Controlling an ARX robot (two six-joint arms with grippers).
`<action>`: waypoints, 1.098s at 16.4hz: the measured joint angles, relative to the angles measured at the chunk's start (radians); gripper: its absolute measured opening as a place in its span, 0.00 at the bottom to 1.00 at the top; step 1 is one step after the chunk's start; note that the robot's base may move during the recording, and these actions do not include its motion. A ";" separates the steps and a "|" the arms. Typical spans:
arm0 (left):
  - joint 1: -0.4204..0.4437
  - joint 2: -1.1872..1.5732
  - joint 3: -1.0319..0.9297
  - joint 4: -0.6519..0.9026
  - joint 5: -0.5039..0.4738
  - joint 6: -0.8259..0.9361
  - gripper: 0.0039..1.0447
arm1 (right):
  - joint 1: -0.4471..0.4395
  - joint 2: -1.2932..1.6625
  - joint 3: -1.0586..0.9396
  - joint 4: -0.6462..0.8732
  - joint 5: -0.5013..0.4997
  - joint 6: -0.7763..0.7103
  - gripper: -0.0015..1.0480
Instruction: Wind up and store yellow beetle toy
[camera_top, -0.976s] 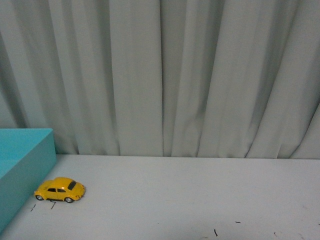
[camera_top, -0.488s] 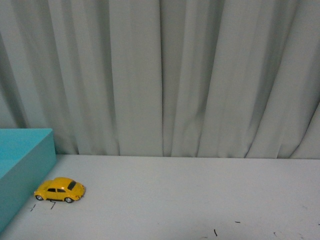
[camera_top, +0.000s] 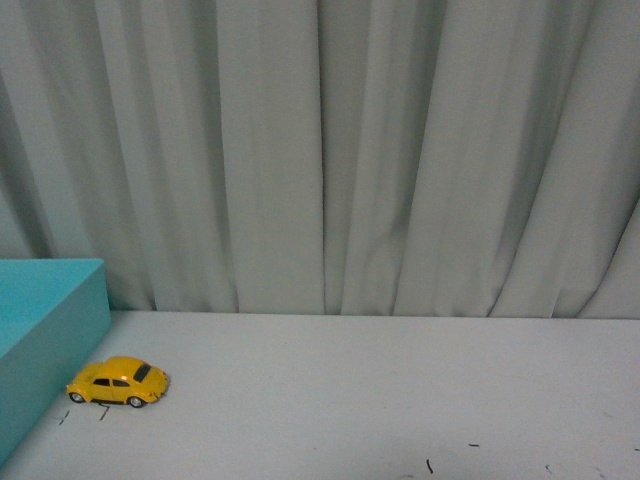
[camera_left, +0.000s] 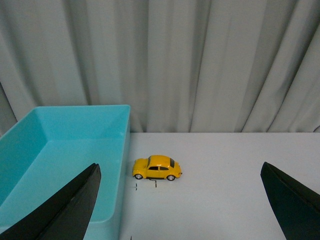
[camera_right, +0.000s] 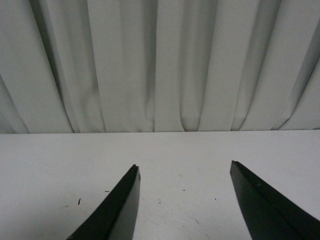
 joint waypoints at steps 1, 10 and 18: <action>0.000 0.000 0.000 0.000 0.000 0.000 0.94 | 0.000 0.000 0.000 0.000 0.000 0.000 0.63; 0.018 0.475 0.211 0.026 -0.130 -0.207 0.94 | -0.003 0.001 0.000 -0.001 0.000 0.000 0.94; 0.192 1.299 0.605 0.436 0.029 0.142 0.94 | -0.004 0.001 0.000 0.000 0.000 0.000 0.94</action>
